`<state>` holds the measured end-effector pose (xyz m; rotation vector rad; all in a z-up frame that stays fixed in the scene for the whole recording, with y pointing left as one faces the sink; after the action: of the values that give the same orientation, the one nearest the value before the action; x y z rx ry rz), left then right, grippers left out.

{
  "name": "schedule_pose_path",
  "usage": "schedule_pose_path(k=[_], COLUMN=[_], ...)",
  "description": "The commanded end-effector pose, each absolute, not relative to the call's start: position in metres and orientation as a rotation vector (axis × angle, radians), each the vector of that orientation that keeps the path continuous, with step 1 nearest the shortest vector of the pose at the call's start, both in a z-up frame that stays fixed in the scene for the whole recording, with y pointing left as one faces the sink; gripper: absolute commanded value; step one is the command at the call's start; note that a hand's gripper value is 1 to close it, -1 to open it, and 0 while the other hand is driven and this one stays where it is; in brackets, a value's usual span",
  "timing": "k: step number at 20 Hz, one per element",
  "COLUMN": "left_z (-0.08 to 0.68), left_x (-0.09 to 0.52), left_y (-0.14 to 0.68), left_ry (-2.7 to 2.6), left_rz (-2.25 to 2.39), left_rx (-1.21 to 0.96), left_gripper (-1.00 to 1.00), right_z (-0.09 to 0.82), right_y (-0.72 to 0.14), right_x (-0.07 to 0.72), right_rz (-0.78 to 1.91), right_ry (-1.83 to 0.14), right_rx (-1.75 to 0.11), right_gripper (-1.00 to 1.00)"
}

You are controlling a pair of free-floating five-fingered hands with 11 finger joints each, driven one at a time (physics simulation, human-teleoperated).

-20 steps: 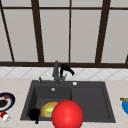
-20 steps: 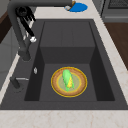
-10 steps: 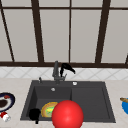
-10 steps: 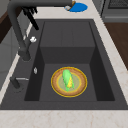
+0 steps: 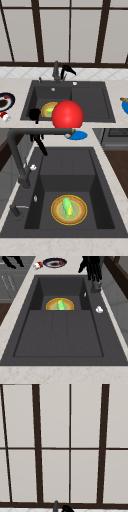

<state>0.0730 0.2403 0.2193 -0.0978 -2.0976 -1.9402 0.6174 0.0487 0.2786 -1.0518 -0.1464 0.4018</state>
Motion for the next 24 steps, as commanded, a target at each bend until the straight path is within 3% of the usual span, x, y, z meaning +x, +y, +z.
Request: schedule_pose_path(k=[1,24], left_z=[0.219,0.219], left_x=[0.073,0.073], left_y=[0.240,0.240], left_ry=[-2.098,-2.098], left_rz=[-1.940,-1.940], left_rx=[-0.098,-0.098], left_gripper=[0.00,0.00], right_z=[0.286,0.286], right_y=[0.047,0.007], right_x=[0.603,0.481], right_rz=[0.478,0.536], right_ry=[-0.140,-0.292], right_rx=[-1.027,-0.913], right_gripper=[-1.00,-1.00])
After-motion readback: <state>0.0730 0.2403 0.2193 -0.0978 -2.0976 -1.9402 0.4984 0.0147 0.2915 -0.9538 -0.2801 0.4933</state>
